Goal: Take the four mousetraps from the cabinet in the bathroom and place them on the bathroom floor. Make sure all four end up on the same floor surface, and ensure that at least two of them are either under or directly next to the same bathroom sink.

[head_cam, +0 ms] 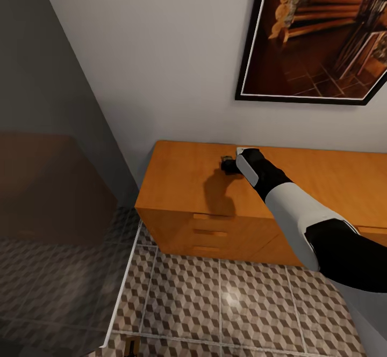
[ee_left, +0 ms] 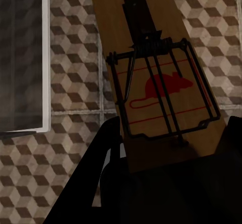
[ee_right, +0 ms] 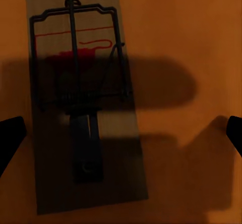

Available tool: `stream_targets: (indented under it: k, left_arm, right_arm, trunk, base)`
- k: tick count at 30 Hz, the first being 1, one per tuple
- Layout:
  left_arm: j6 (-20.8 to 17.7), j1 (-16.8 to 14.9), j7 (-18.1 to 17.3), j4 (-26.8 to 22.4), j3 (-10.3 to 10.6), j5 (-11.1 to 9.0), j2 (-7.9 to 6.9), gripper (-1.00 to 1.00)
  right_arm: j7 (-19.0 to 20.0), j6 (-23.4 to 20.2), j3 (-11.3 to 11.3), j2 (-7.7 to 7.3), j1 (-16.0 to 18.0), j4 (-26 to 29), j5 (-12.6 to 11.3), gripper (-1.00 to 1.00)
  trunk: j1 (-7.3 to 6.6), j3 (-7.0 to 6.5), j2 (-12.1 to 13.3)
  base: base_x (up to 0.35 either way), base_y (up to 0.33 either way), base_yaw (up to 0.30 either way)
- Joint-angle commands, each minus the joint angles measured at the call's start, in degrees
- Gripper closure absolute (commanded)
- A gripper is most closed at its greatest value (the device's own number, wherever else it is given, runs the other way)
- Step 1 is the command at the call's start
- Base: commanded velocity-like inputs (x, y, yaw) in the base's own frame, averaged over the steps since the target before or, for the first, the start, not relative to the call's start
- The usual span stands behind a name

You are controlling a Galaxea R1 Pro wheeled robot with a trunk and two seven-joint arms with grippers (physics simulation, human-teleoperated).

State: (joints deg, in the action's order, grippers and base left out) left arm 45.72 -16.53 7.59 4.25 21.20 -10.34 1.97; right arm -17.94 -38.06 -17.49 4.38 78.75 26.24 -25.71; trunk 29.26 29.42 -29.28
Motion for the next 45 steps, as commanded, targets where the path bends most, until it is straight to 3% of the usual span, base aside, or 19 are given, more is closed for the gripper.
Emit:
stream_targets:
  k: [1, 2, 3, 45]
  left_arm:
    - [0.3, -0.1, 0.2, 0.2, 0.5, -0.3, 0.05, 1.00]
    - [0.3, -0.1, 0.2, 0.2, 0.5, -0.3, 0.05, 1.00]
    - [0.3, -0.1, 0.2, 0.2, 0.5, -0.3, 0.05, 1.00]
    - [0.3, -0.1, 0.2, 0.2, 0.5, -0.3, 0.05, 1.00]
  right_arm:
    - [-0.5, -0.2, -0.4, -0.07, 0.0, -1.8, -0.2, -1.00]
    - [-0.5, -0.2, -0.4, -0.07, 0.0, -1.9, -0.2, -1.00]
    - [-0.5, -0.2, -0.4, -0.05, 0.0, -1.9, -0.2, 1.00]
    - [-0.9, -0.7, -1.7, 0.02, 0.0, -0.9, 0.9, 1.00]
  trunk:
    - [0.04, 0.08, -0.1]
    - [0.04, 0.08, -0.1]
    - [0.04, 0.08, -0.1]
    - [0.04, 0.08, -0.1]
  base:
    - [0.000, 0.000, 0.000]
    - [0.000, 0.000, 0.000]
    - [0.000, 0.000, 0.000]
    - [0.000, 0.000, 0.000]
